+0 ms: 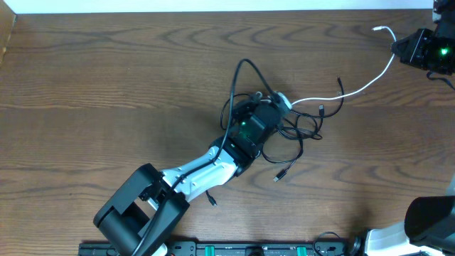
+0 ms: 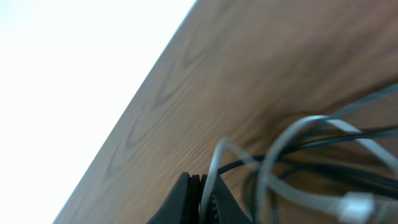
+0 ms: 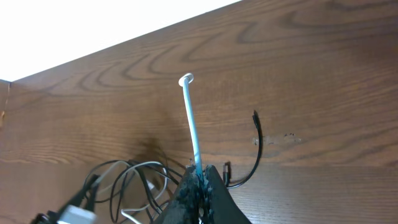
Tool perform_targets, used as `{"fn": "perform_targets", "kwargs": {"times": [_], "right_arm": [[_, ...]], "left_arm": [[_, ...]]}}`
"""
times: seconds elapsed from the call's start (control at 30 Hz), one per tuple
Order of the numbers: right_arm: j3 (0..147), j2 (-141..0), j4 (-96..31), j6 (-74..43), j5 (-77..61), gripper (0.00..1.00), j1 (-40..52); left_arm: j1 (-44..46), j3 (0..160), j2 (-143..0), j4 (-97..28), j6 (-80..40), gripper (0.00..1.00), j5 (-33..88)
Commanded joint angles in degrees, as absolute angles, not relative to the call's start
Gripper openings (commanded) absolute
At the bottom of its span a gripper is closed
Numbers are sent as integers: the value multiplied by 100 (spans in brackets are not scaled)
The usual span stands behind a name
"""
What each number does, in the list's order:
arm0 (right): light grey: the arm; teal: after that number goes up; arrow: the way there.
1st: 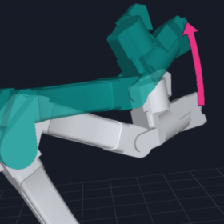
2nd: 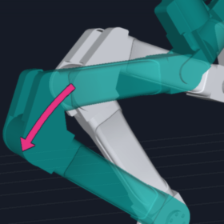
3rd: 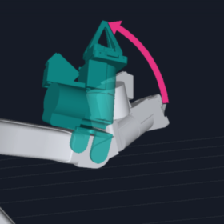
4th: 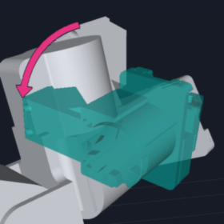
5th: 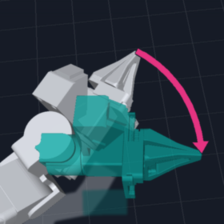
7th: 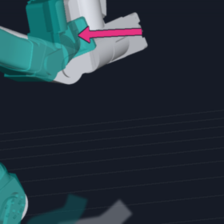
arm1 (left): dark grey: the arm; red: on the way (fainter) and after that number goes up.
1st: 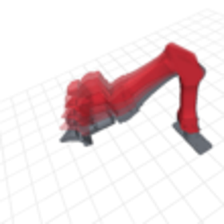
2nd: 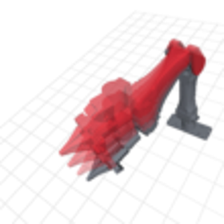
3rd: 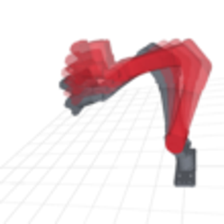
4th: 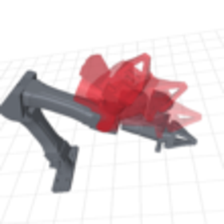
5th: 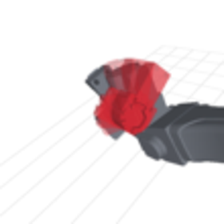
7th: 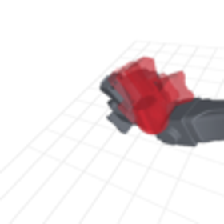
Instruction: Untangle cables
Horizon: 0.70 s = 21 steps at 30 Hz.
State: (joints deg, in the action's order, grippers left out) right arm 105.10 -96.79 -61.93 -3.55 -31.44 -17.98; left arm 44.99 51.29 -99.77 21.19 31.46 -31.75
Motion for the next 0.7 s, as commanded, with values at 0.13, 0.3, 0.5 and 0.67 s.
{"fn": "perform_targets", "kwargs": {"times": [0.13,0.3,0.5,0.67], "right_arm": [[10584,-9677,-6200,-246,-3159,1,-1754],[10584,-9677,-6195,-246,-3159,1,-1752],[10584,-9677,-6176,-248,-3162,1,-1752],[10584,-9677,-6173,-248,-3159,1,-1752]], "left_arm": [[4145,5210,-9629,1343,1000,8,-4333],[4143,5210,-9542,-183,-368,7,-4313],[4143,5210,-9542,-2300,-2137,7,-3518],[4143,5210,-9542,-3015,-3103,8,-2580]]}}
